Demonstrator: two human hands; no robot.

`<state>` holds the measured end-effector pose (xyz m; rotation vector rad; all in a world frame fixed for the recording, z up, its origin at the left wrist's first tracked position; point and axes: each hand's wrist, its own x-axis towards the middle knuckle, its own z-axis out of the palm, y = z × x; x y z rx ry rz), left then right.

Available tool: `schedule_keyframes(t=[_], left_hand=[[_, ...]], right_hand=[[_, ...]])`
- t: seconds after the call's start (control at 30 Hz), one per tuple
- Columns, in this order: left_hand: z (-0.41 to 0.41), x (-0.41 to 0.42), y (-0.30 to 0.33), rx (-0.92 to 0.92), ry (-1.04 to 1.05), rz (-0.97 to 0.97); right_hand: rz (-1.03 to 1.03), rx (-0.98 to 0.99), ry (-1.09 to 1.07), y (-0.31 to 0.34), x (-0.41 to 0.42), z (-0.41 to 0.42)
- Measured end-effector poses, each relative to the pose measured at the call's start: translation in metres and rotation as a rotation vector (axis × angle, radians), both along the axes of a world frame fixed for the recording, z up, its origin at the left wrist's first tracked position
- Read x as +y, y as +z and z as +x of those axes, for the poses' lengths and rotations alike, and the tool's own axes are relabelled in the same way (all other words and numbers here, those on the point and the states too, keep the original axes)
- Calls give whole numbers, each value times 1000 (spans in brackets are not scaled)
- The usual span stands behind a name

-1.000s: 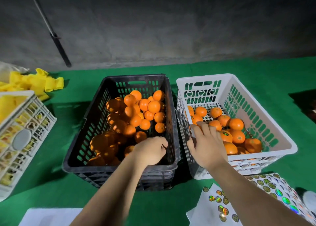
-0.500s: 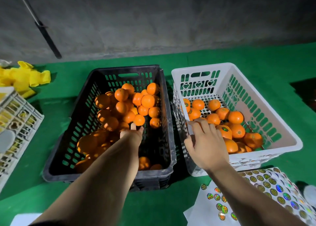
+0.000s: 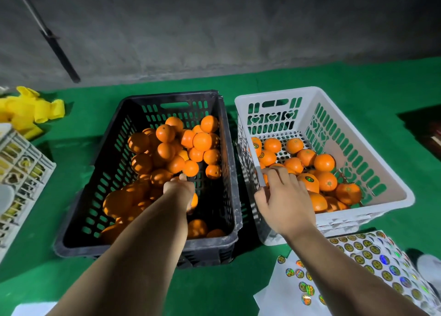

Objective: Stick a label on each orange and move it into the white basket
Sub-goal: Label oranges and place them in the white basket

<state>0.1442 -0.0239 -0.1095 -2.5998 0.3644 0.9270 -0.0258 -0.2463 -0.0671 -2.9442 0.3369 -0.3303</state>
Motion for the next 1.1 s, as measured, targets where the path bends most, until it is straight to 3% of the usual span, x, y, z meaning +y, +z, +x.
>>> schedule_keyframes(t=[0.1,0.2,0.4,0.47,0.53,0.7,0.9,1.03,1.1], left_hand=[[-2,-2,25,-75,1,-210],[-14,-9,56,-190,90,-550],[-114,-21,107,-519,270,-1555],[-166,-26,108,-593,201,-1709],[-214,-32,93,-552,132,-1816],[-284,-35,29,-190,17,-1678],[-301,-44,-52,193,173,-1481],[-299,-50,-81,329,53,-1198],[-301,-46,-93,333,-36,-1090]], right_hand=[[-7,2,-10,0,1,1],[-10,1,-11,0,1,0],[-15,-31,-28,2,1,-3],[22,-82,-25,2,2,-6],[100,-121,5,4,3,-9],[431,-229,83,6,-1,-18],[922,-412,26,2,-4,-59],[817,-529,-25,-28,0,-121],[755,-435,-99,-62,-1,-154]])
